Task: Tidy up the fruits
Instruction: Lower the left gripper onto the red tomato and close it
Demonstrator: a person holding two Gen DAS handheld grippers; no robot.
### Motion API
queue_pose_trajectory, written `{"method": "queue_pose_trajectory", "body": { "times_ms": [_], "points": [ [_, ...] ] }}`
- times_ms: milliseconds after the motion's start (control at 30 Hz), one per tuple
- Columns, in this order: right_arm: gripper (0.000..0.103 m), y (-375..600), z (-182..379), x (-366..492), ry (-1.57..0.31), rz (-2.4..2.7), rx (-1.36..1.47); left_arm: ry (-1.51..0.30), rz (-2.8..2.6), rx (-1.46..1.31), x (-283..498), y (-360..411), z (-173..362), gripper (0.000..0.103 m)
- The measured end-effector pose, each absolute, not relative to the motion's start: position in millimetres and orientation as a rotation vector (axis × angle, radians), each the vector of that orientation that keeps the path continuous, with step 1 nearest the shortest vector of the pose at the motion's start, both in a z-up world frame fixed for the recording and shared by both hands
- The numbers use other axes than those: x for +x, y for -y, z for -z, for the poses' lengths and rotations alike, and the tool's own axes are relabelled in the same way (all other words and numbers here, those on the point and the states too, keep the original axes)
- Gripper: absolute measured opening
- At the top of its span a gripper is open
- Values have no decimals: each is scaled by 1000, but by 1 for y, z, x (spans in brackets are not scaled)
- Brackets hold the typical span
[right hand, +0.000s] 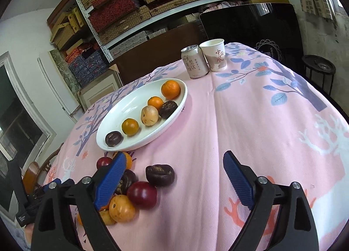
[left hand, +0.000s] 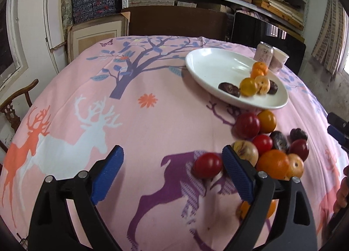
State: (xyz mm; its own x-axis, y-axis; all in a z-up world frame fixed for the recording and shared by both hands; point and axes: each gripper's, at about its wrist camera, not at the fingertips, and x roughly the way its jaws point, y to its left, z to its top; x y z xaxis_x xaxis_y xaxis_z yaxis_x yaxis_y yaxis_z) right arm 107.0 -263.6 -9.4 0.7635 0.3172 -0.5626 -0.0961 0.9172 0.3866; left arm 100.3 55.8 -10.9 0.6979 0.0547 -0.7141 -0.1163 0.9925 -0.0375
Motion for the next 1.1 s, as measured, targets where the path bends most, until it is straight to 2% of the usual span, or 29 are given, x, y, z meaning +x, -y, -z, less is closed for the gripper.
{"method": "queue_pose_trajectory", "body": {
  "times_ms": [500,600,700,767,867,967,1100],
  "points": [
    [91,257,10,106,-672,-239,315,-906,-49,-33,110,-44,35,90],
    [91,254,11,106,-676,-241,300,-901,-48,-47,112,-45,35,80],
    [91,250,11,106,-677,-242,279,-898,-29,-18,114,-39,34,65],
    [91,248,12,106,-678,-242,263,-899,-2,0,114,-33,34,50],
    [91,244,14,106,-687,-243,244,-897,29,8,115,-28,34,37],
    [91,241,16,107,-696,-244,229,-892,44,12,114,-26,33,29],
    [91,239,18,107,-702,-247,219,-884,39,11,112,-26,32,28]
  ]
}}
